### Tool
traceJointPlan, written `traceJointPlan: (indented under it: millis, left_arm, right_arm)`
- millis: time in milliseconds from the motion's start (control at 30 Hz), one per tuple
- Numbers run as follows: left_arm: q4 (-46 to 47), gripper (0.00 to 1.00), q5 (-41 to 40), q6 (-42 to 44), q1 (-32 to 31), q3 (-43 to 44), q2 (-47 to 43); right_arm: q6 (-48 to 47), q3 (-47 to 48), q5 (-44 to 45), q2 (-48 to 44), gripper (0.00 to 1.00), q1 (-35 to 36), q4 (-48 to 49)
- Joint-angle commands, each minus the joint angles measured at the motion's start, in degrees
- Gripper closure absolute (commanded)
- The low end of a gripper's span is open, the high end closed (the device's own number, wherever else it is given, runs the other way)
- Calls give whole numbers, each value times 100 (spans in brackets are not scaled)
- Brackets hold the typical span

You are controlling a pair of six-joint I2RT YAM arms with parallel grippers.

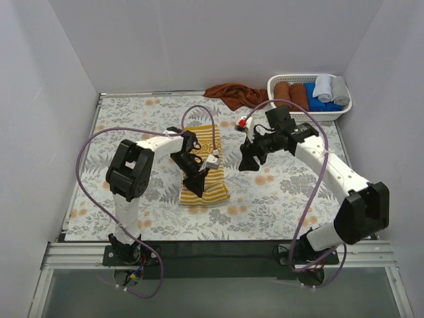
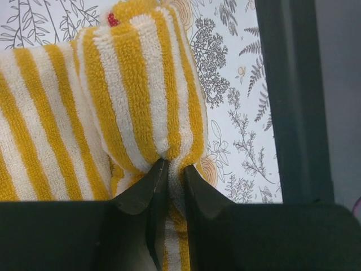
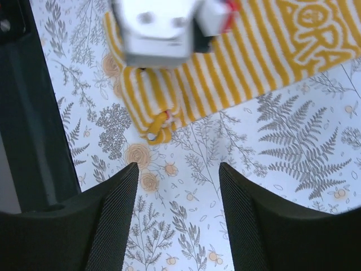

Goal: Roll the towels
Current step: Roll the towel

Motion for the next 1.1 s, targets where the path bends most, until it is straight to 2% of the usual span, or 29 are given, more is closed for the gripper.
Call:
traceJointPlan:
  millis: [0, 167, 200, 267, 400, 533, 767, 833, 900, 933, 967, 1033, 1067]
  left_arm:
    - [-921, 91, 87, 583, 196, 351, 586]
    - [-1098, 89, 34, 715, 267, 738, 1140]
    - [-1150, 89, 34, 724, 275, 852, 1236]
    - [-1195, 87, 95, 733, 311, 967, 1456]
    - [-1204, 86, 201, 663, 390, 1221, 1650]
    - [-1204, 83, 271, 592, 451, 1353, 1764]
    - [-1204, 80, 280, 601, 521, 1415, 1844]
    - [-1204, 80, 306, 601, 530, 1415, 1835]
    - [-1195, 80, 333, 601, 548, 1389, 1809]
    - [-1204, 79, 359, 601, 557, 1372, 1756]
    - [-1195, 77, 376, 610, 557, 1319, 1721]
    - [-1204, 70, 464, 610, 592, 1249, 1616]
    - [-1204, 68, 552, 610, 609, 1196, 1450]
  right_arm:
    - [-237, -589, 1022, -599, 45, 849, 982]
    - [-641, -1091, 2228, -682, 38, 1968, 1467]
    - [-686, -1135, 2560, -637, 33, 2274, 1581]
    - [-904, -1257, 3035, -471, 30, 2583, 1905]
    - [-1221, -1512, 3442, -207, 28, 3251, 2557]
    - [-1451, -1759, 3609, 109, 27, 3577, 3006]
    - [-1504, -2058, 3706, 873, 29, 3604, 3437]
    - [-1512, -2119, 3706, 988, 32, 3604, 3446]
    - [-1486, -2119, 3654, 1129, 44, 3526, 3402]
    - [-1469, -2041, 3584, 1173, 54, 3473, 3341]
    - [-1408, -1953, 3374, 1261, 75, 3342, 3097]
    - [-1337, -1751, 3040, 1358, 87, 3174, 2762]
    - [-1302, -1559, 2673, 1393, 97, 3086, 2447]
